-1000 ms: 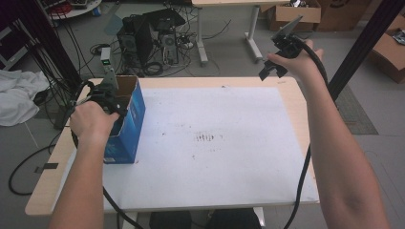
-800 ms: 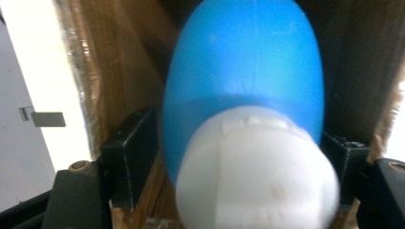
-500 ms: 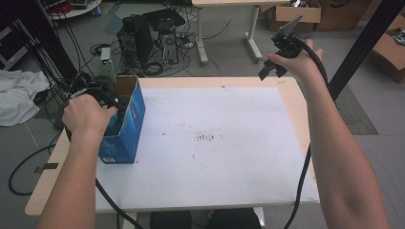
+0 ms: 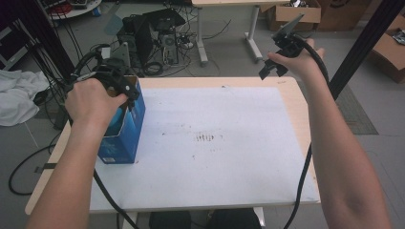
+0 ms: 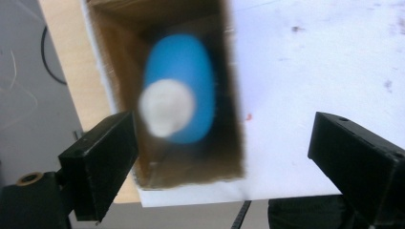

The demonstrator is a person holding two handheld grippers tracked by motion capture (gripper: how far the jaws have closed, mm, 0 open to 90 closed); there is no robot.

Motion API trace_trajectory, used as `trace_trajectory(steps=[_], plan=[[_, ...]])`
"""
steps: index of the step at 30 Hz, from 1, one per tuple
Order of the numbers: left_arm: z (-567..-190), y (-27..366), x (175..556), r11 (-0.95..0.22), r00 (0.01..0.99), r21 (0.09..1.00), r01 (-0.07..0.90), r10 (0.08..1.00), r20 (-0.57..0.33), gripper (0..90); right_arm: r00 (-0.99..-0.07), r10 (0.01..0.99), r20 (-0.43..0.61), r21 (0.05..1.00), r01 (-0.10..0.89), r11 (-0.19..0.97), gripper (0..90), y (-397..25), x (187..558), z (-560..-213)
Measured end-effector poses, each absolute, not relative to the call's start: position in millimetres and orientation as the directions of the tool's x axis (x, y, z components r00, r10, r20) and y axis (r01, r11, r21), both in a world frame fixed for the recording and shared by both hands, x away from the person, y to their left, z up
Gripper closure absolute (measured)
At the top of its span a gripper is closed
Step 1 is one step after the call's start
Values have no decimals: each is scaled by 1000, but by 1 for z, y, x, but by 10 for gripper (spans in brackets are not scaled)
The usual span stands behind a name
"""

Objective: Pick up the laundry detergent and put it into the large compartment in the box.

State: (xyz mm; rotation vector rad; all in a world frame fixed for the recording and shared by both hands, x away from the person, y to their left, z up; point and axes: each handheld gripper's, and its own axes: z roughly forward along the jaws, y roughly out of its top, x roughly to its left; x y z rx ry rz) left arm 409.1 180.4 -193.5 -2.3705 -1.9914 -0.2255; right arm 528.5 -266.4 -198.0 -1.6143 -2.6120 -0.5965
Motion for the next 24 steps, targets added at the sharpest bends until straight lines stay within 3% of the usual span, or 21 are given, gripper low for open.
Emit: trace_trajectory(steps=[16, 24], plan=[[-204, 75, 394, -512, 507, 89, 854, 859, 72, 60, -475, 856, 203, 304, 862, 405, 165, -261, 526, -196], [-224, 39, 386, -612, 610, 108, 784, 791, 54, 50, -476, 857, 199, 303, 861, 408, 165, -259, 528, -196]])
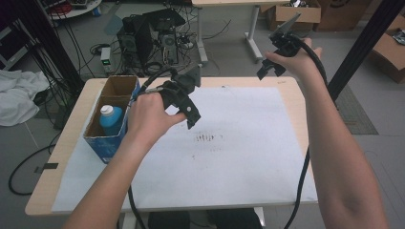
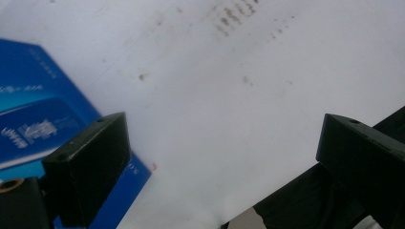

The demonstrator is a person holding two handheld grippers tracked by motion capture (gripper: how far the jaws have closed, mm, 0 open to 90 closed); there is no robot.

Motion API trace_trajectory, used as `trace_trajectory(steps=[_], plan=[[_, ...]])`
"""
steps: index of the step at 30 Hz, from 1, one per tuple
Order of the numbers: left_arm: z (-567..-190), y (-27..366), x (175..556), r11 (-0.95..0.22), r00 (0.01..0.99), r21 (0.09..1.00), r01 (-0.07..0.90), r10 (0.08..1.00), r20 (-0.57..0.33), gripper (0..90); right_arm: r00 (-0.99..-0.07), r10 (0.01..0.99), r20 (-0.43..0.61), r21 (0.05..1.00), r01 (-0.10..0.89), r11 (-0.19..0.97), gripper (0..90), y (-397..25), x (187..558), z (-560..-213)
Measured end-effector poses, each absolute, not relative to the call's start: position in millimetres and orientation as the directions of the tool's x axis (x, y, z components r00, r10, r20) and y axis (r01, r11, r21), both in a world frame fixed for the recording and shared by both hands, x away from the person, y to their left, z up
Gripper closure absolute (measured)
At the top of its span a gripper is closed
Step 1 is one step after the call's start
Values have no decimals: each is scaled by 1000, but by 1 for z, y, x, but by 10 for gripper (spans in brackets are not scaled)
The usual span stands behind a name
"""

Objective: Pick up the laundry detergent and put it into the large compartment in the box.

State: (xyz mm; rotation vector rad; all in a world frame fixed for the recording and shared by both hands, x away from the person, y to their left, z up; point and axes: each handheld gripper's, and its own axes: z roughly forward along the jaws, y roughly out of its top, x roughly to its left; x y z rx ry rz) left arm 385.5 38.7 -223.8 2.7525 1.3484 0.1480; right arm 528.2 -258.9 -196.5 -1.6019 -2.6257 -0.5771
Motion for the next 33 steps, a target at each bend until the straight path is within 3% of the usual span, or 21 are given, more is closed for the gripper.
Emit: trace_trajectory(steps=[10, 33], plan=[[-245, 15, 382, -681, 680, 70, 729, 732, 41, 36, -471, 861, 194, 294, 865, 407, 165, -257, 530, -198], [-251, 7, 381, -688, 687, 53, 724, 726, 40, 25, -470, 861, 192, 295, 865, 406, 165, -258, 528, -196]])
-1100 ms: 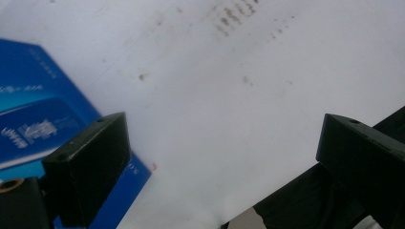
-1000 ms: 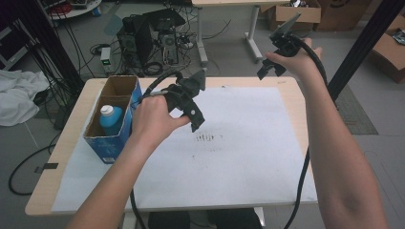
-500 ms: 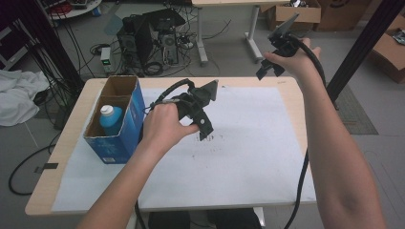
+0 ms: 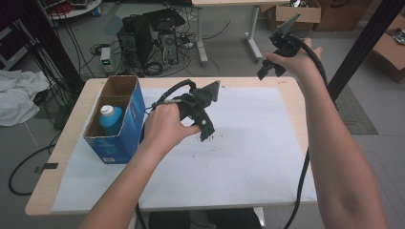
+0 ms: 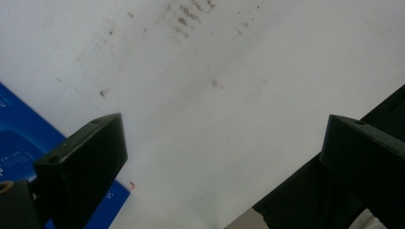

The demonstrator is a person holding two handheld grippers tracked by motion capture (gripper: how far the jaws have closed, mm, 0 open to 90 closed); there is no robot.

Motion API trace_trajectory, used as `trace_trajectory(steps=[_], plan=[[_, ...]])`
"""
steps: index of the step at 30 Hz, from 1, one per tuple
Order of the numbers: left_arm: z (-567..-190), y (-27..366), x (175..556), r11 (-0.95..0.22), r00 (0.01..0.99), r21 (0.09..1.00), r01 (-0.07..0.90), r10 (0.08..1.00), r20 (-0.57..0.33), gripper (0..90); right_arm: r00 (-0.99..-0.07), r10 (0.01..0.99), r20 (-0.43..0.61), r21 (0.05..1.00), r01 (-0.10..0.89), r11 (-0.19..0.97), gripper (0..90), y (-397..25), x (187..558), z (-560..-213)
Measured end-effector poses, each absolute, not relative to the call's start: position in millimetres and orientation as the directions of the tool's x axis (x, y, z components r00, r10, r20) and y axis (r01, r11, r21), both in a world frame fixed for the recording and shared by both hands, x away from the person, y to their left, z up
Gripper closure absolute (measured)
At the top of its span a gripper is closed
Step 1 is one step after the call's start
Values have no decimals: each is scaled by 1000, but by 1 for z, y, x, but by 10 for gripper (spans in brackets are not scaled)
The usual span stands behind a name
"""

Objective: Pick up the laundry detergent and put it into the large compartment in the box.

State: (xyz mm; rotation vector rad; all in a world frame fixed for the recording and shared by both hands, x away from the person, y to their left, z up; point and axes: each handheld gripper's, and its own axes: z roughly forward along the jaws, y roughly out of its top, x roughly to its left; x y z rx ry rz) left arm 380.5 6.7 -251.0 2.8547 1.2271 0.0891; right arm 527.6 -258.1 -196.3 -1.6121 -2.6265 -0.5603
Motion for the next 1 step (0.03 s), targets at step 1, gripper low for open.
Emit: trace_trajectory(steps=[1], plan=[[-251, 7, 381, -689, 687, 53, 723, 725, 41, 26, -472, 861, 191, 296, 864, 408, 165, -258, 528, -196]])
